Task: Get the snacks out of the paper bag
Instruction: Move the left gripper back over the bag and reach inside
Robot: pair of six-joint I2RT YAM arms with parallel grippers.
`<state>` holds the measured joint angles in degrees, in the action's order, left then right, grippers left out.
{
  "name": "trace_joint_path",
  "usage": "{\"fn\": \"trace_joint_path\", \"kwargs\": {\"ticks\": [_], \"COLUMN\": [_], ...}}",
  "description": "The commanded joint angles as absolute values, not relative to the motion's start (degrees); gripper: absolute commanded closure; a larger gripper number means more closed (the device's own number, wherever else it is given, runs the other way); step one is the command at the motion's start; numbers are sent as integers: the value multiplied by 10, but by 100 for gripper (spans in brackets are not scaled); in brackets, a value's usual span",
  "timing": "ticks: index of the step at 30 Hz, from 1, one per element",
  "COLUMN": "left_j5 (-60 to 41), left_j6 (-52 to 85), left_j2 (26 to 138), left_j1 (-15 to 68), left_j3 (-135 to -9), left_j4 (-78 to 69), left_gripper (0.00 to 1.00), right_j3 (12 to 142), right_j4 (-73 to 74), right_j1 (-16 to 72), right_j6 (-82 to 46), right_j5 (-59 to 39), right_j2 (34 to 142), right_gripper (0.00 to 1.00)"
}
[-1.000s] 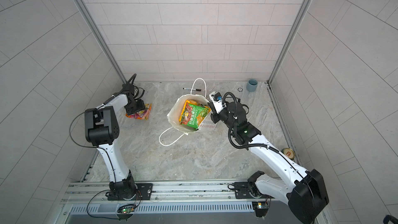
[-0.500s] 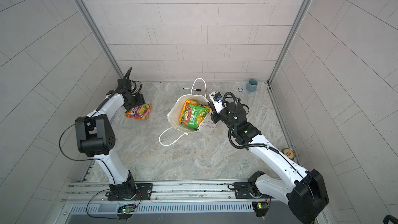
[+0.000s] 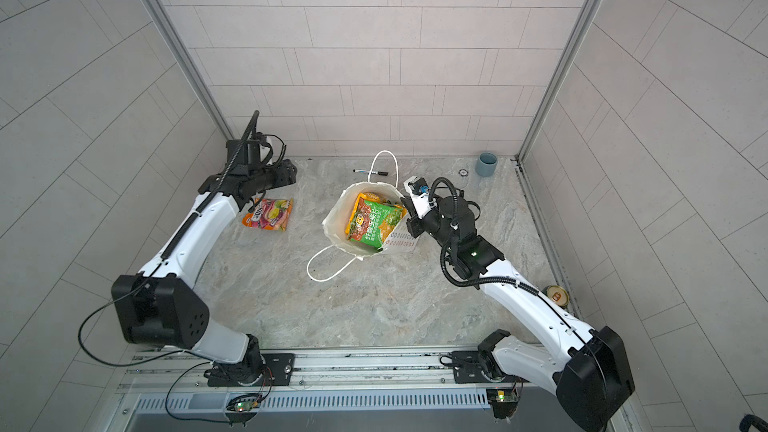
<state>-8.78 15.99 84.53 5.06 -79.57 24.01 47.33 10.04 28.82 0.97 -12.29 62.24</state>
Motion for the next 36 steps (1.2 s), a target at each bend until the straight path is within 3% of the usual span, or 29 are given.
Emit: {"fn": "trace_joint_path", "kwargs": {"ticks": [1,6,15,18,22,29,36], "left_j5": [-65,-51,-8,-28,-36,-53,-17], "left_j6": [180,197,115,116,113,122,128], "left_j2": [788,724,712,718,736,755,702], "left_j1": [89,153,267,277,285,285,304], "left_j3": [-735,-570,-511,-495,-495,-547,-578], "left_j4": [152,-48,-71,-84,-76,-38,27], "left_gripper": [27,28,28,33,40,37,37], "right_j3": [473,468,455,441,434,434,429], "right_j4": [124,134,148,164,172,175,181], "right_j1": [287,287,287,286,286,287,287], "right_j6": [2,-2,-10,-14,-15,-21,-33], "right_j5": [-126,-127,-127,-129,-128,-131,-144], "right_j2": [607,616,628,623,630,636,630], "right_gripper": [100,100,100,100,100,100,100]}}
